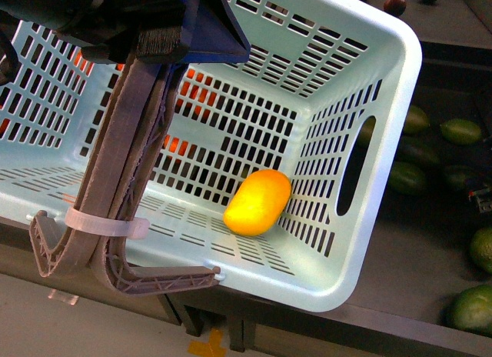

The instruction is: Pick mango and avocado into basket

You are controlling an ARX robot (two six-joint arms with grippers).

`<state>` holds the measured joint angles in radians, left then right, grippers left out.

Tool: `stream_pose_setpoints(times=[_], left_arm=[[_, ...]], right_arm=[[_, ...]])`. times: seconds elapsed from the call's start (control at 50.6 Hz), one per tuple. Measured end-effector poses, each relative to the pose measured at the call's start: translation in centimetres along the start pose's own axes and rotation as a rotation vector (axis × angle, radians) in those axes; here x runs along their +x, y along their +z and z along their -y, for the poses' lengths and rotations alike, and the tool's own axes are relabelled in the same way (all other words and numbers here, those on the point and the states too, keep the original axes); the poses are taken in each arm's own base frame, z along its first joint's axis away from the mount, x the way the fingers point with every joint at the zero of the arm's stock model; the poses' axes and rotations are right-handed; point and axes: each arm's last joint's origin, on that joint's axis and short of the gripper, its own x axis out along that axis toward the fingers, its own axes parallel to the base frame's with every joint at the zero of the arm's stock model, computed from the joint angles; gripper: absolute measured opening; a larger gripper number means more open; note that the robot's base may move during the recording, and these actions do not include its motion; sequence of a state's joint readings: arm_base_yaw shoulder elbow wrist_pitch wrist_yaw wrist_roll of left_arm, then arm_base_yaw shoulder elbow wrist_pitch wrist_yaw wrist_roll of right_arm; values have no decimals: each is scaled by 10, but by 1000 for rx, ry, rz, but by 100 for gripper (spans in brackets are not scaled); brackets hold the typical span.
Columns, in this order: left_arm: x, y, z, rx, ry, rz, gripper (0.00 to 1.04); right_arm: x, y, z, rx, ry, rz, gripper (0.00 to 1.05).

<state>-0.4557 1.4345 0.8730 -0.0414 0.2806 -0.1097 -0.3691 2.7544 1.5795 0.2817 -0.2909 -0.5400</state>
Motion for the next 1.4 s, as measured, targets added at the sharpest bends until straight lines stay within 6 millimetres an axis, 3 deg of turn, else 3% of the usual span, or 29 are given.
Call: stream_pose_setpoints(times=[0.316,0.633,0.89,1.147,1.403], left_arm=[[0,0,0,0,2,0,7],[0,0,0,0,3,0,7],[0,0,0,0,3,0,7],[0,0,0,0,3,0,7],[0,0,0,0,3,0,7]], right_arm=[[21,1,6,-4,2,5,97],[47,23,-4,-31,0,50,97],[64,17,-1,3,-1,2,97],[65,16,8,33,-18,20,97],[64,15,11,40,-28,22,66]])
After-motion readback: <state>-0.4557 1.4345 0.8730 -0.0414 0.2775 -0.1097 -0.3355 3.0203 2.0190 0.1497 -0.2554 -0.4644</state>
